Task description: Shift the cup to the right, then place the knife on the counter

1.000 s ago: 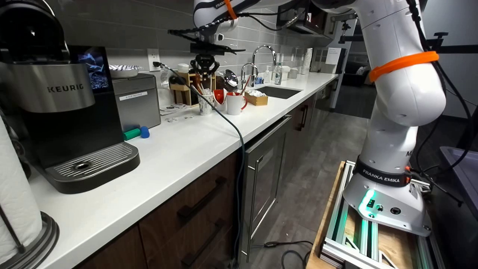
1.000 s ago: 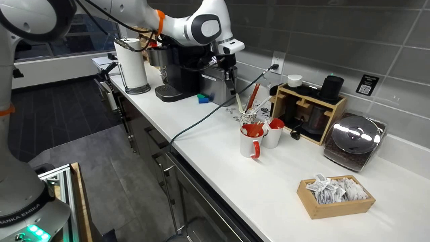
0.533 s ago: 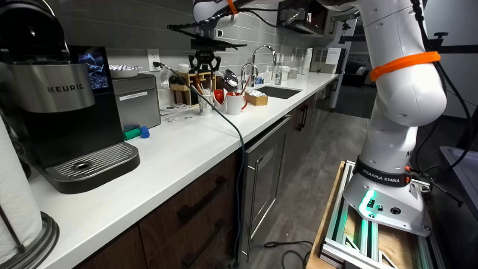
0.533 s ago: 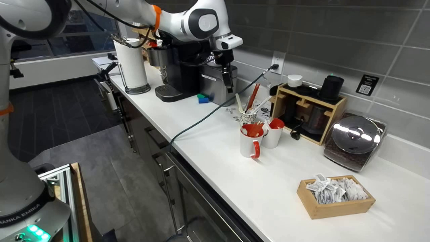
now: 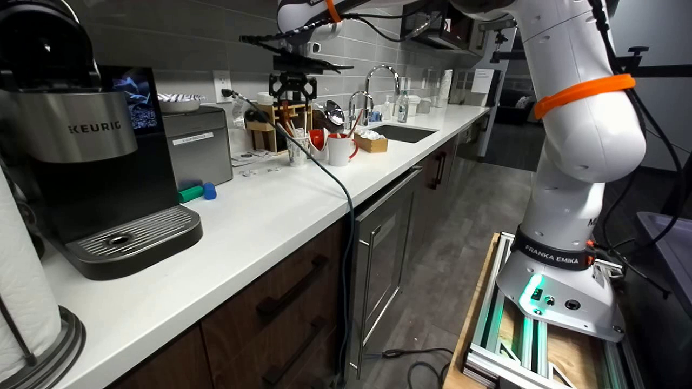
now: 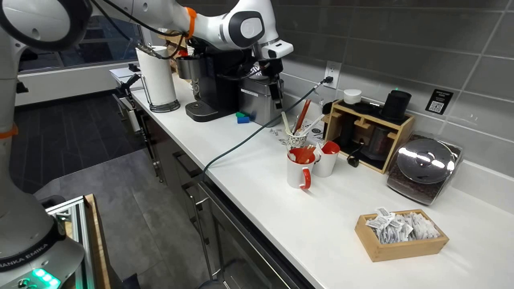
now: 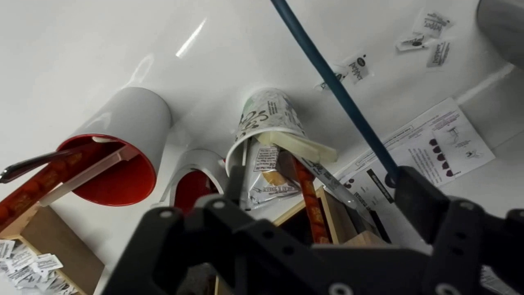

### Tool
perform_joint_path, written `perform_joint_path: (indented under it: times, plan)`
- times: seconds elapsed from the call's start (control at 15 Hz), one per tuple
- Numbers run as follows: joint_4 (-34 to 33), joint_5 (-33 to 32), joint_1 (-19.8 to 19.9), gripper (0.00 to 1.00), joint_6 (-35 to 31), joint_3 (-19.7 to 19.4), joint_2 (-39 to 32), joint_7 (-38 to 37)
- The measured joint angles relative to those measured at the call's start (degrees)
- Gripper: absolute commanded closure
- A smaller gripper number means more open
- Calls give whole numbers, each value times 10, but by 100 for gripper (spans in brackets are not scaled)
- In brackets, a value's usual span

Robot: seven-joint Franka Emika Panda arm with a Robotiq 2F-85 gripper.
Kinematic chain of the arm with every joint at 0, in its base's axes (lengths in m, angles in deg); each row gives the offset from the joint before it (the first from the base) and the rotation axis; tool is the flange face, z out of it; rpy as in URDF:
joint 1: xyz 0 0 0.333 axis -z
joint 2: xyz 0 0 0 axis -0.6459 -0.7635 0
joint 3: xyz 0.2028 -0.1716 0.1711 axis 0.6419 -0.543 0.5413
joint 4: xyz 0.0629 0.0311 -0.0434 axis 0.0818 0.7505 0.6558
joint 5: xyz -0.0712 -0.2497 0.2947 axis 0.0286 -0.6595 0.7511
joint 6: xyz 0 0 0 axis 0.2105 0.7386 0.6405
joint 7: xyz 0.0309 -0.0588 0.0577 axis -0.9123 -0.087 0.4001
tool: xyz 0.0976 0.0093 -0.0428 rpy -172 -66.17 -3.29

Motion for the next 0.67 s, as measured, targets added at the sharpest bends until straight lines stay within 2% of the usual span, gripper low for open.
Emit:
perform_joint_path:
  times: [0.4, 0.47, 0.6, 0.67]
  plan:
    - [-45, 18, 5, 0, 8, 0, -45, 0]
    - [-50, 24, 5, 4, 14, 0, -51, 0]
    - [-60, 35, 6, 27, 28, 0, -61, 0]
    - [-64, 39, 6, 31, 37, 0, -65, 0]
